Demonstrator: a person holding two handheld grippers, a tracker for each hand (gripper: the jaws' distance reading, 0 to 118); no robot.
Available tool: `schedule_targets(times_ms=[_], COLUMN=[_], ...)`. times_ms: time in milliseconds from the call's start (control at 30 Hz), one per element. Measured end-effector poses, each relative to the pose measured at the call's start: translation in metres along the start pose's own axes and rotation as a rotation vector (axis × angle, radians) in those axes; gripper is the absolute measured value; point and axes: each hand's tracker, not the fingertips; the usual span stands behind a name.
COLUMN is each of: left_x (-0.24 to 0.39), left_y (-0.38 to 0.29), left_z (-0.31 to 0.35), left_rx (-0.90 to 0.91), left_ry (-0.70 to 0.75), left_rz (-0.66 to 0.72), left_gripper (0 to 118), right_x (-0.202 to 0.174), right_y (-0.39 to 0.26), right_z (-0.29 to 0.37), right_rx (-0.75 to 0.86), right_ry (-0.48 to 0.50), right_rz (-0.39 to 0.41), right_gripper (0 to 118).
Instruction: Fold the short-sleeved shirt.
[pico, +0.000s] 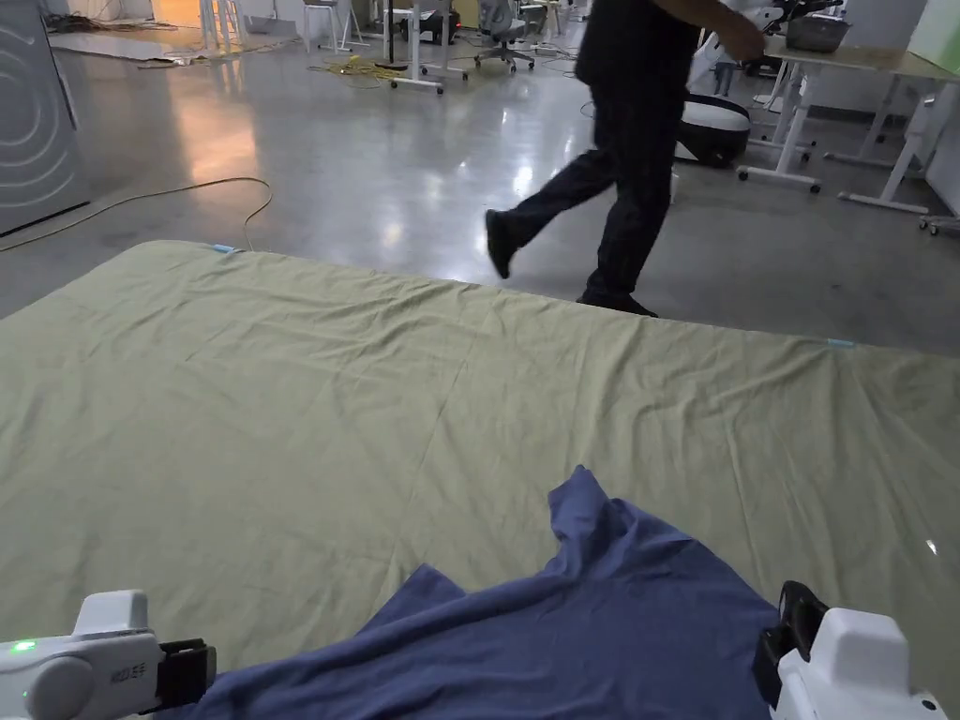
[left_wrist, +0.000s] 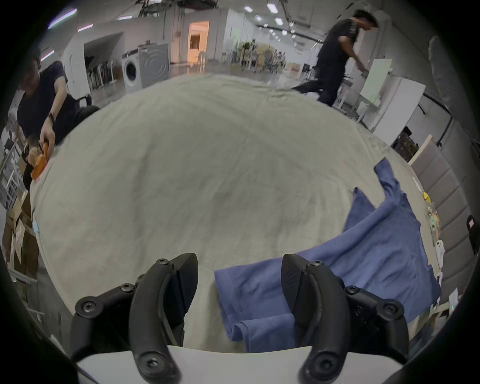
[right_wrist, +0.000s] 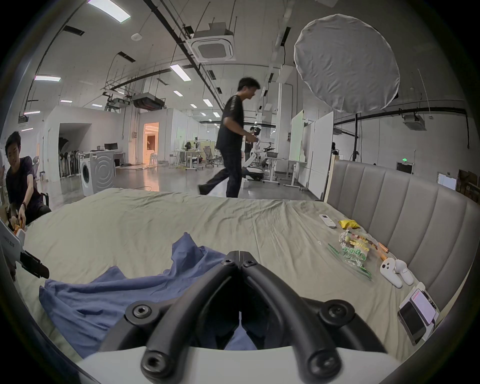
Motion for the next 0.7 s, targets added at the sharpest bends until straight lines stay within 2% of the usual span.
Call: schedule_targets(times_ms=[33,133,167,300,433,467,500,533,600,700], left_x=[-0.012,0.004,-0.028,-0.039,-0.014,-0.012,-0.010,-0.010,-0.001,-0.001], left_y=[-0.005,-0.018,-0.010,0.003,-0.009,-0.010,-0.011,-0.010,-0.015,-0.013], left_z=[-0.013,-0.033,-0.044,-0.048,-0.045,-0.045,-0.045,-0.046,-0.045,-0.046], left_rx=[0.000,-0.098,-0.127,-0.113,-0.097,-0.091,-0.080,-0.078,-0.079,-0.089], left_ry=[0.000,0.036,0.049,0.046,0.068,0.070,0.057,0.041,0.043,0.030], left_rz=[-0.001,-0.016,-0.027,-0.013,-0.089,-0.112,-0.138,-0.161,-0.179,-0.165], left_gripper=[68,68,68,67,47,41,27,20,10,5], right_x=[0.000,0.000,0.000,0.001,-0.001,-0.002,-0.003,-0.003,-0.005,-0.005], right_y=[-0.001,-0.007,-0.008,-0.013,-0.019,-0.020,-0.021,-0.022,-0.024,-0.026], right_z=[-0.001,-0.003,-0.004,-0.007,-0.013,-0.014,-0.016,-0.018,-0.023,-0.036], right_rx=[-0.005,-0.025,-0.030,-0.050,-0.066,-0.071,-0.075,-0.081,-0.094,-0.121], right_ry=[0.000,-0.002,-0.002,-0.004,-0.001,0.001,0.002,0.005,0.014,0.031], right_rz=[0.001,0.003,0.004,0.005,0.004,0.003,0.002,-0.001,-0.008,-0.009], right_gripper=[1,1,1,1,1,1,1,1,1,1])
